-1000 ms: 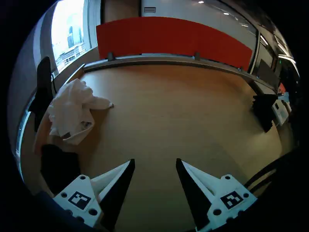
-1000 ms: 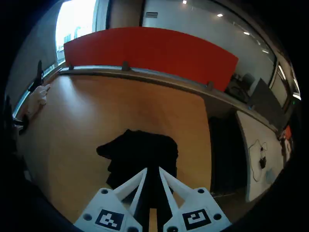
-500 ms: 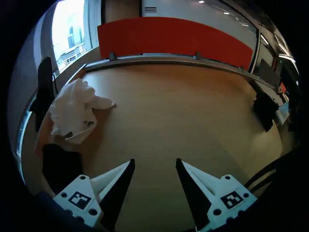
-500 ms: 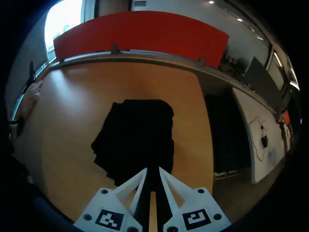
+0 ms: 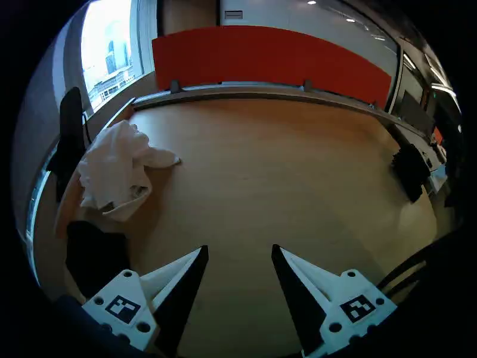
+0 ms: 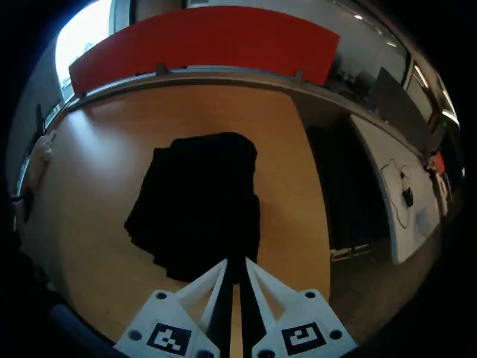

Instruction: Fold towel

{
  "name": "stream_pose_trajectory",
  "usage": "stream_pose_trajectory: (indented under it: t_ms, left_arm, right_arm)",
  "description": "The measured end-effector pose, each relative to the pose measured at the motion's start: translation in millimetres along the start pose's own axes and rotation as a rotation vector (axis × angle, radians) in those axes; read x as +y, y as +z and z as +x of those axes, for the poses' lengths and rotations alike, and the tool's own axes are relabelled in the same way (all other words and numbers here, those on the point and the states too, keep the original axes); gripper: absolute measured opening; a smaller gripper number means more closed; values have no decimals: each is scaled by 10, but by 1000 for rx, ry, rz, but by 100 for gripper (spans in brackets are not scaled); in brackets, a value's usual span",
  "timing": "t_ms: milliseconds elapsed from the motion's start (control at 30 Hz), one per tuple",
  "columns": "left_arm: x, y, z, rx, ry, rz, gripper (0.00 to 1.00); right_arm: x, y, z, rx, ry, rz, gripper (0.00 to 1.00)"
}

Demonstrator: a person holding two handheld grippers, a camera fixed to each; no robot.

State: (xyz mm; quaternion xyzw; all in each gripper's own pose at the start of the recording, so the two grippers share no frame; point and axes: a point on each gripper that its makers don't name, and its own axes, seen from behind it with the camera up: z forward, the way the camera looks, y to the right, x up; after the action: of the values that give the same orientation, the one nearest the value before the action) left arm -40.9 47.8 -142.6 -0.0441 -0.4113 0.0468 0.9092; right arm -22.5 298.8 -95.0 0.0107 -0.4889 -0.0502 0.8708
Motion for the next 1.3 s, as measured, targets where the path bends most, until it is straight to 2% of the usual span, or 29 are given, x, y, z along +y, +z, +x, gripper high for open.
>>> stream_pose_trajectory:
  t_ms: [300, 733, 933, 1233, 1300]
  left_arm:
    - [-16, -19, -18, -2, 6, 5, 78]
    - [-30, -22, -17, -3, 7, 7, 78]
    - [-26, -24, -6, 1, 1, 6, 78]
    - [-18, -23, -16, 4, -2, 0, 78]
    - [-13, -23, -16, 5, -2, -3, 78]
  right_arm:
    - [65, 90, -98, -26, 27, -28, 6]
    - [99, 99, -128, -36, 31, -54, 9]
    - [96, 40, -123, -27, 29, -67, 29]
    - [55, -8, -170, -20, 53, -64, 86]
    - [43, -12, -173, -16, 57, -64, 93]
